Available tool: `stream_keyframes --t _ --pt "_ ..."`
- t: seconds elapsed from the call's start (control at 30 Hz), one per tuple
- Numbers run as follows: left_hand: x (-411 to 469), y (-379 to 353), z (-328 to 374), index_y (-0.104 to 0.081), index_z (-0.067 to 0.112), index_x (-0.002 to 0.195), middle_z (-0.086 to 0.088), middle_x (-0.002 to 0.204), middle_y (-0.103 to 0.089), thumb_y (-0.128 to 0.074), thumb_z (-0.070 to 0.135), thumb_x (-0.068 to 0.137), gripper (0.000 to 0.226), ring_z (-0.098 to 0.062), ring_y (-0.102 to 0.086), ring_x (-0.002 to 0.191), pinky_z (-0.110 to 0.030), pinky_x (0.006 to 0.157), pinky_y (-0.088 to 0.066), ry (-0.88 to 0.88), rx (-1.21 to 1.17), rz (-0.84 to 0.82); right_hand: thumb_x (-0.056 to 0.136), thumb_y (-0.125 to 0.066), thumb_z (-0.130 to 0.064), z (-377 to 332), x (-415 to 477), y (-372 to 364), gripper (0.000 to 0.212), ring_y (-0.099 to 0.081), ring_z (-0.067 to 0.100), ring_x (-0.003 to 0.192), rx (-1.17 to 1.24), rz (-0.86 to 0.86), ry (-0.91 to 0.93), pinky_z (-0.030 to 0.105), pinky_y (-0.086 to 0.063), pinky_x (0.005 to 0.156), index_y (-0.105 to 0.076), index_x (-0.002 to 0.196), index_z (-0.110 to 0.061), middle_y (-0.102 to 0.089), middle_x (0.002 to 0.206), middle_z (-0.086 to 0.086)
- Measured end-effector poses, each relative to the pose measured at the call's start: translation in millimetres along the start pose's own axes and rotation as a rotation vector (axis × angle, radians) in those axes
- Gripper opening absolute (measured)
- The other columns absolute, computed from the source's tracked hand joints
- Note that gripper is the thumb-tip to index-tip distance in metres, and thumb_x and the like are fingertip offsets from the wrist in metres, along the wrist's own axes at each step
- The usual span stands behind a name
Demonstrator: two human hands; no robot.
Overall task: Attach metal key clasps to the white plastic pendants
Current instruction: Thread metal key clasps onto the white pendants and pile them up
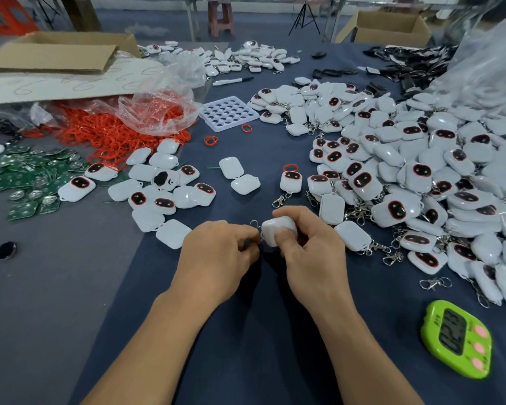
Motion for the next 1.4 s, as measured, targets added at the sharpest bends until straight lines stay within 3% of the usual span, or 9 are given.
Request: stream_keyframes --t 0.33,0.43,0.53,0.7,0.8,0.87,1.03,1.2,1.4 --pt "-2.3 -1.0 4.2 -0.076 0.038 0.097 0.01 0.066 -0.045 -0.062 0.035 0.092 0.015 -0.018 -0.044 0.078 -0.032 0.061 -0.03 -0.057 0.13 0.001 0.095 -0.067 -0.017 -7.7 -2.1 -3.0 0.02 -0.063 0.004 0.087 -0.076 -0.079 0.03 0.009 -0.045 0.071 -0.068 0.094 -0.037 -0.07 0.089 -0.02" --pt "-6.3 7.5 16.0 -0.077 0.029 0.077 0.01 0.055 -0.043 -0.081 0.025 0.079 0.006 -0.021 -0.044 0.062 -0.028 0.054 -0.028 -0.15 0.197 0.065 0.093 -0.065 -0.018 -9.3 -1.7 -3.4 0.02 -0.06 0.002 0.084 -0.107 -0.092 0.018 0.007 -0.043 0.067 -0.067 0.091 -0.038 -0.068 0.086 -0.02" --pt "-7.9 9.3 22.0 -0.072 0.025 0.061 0.006 0.047 -0.047 -0.093 0.018 0.062 0.023 -0.021 -0.045 0.048 -0.022 0.048 -0.019 -0.152 0.245 0.055 0.093 -0.064 -0.017 -7.7 0.2 -1.8 0.019 -0.06 0.001 0.083 -0.136 -0.1 0.007 0.008 -0.042 0.066 -0.067 0.09 -0.036 -0.067 0.084 -0.021" --pt "-4.4 1.8 4.7 -0.074 0.041 0.091 0.009 0.073 -0.057 -0.067 0.044 0.089 0.008 -0.016 -0.048 0.08 -0.029 0.062 -0.026 0.027 0.17 0.042 0.093 -0.06 -0.018 -5.8 0.9 -2.3 0.016 -0.059 0.007 0.069 -0.137 -0.104 -0.015 0.014 -0.043 0.058 -0.066 0.086 -0.031 -0.067 0.076 -0.013" --pt "-2.8 2.3 3.9 -0.073 0.041 0.09 0.013 0.069 -0.054 -0.069 0.044 0.088 0.005 -0.015 -0.05 0.083 -0.03 0.065 -0.031 0.058 0.11 0.03 0.087 -0.061 -0.021 -2.0 3.4 -0.8 0.014 -0.062 0.012 0.063 -0.039 -0.137 -0.1 0.028 -0.051 0.06 -0.07 0.086 -0.031 -0.071 0.077 -0.006" --pt "-3.4 2.9 4.4 -0.073 0.042 0.086 0.015 0.064 -0.051 -0.071 0.04 0.087 0.003 -0.014 -0.05 0.08 -0.03 0.065 -0.033 0.065 0.082 0.014 0.088 -0.061 -0.014 0.0 4.6 0.5 0.018 -0.062 0.013 0.057 0.019 -0.155 -0.148 0.028 -0.047 0.054 -0.071 0.087 -0.029 -0.072 0.075 -0.003" --pt "-6.6 4.6 -4.0 -0.069 0.051 0.085 0.014 0.061 -0.061 -0.077 0.028 0.082 0.025 -0.005 -0.054 0.059 -0.023 0.056 -0.048 0.15 -0.306 0.047 0.083 -0.061 -0.006 -0.5 4.6 5.1 0.021 -0.056 0.017 0.049 0.278 -0.123 -0.218 0.025 -0.041 0.042 -0.073 0.085 -0.022 -0.071 0.07 0.006" --pt "-8.3 0.2 0.1 -0.074 0.056 0.093 0.014 0.058 -0.06 -0.079 0.026 0.082 0.032 -0.002 -0.048 0.049 -0.01 0.049 -0.038 0.14 -0.539 0.003 0.09 -0.057 0.007 -0.5 5.8 12.1 0.037 -0.055 0.021 0.048 0.576 -0.15 -0.297 0.024 -0.039 0.039 -0.078 0.08 -0.021 -0.071 0.078 0.013" --pt "-5.6 -0.5 2.8 -0.08 0.042 0.085 0.008 0.075 -0.076 -0.082 0.015 0.084 0.027 -0.006 -0.066 0.067 -0.027 0.065 -0.055 0.166 -0.78 -0.058 0.094 -0.051 0.009 0.2 3.1 12.2 0.032 -0.055 0.021 0.048 0.695 -0.184 -0.359 0.024 -0.037 0.039 -0.076 0.089 -0.011 -0.07 0.077 0.015"
Point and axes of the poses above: each hand's wrist, its own x-axis towards the middle knuckle, its own y-axis out of the back of the hand, z = x × y, the point moved 5 cm from there along x, towards the middle knuckle
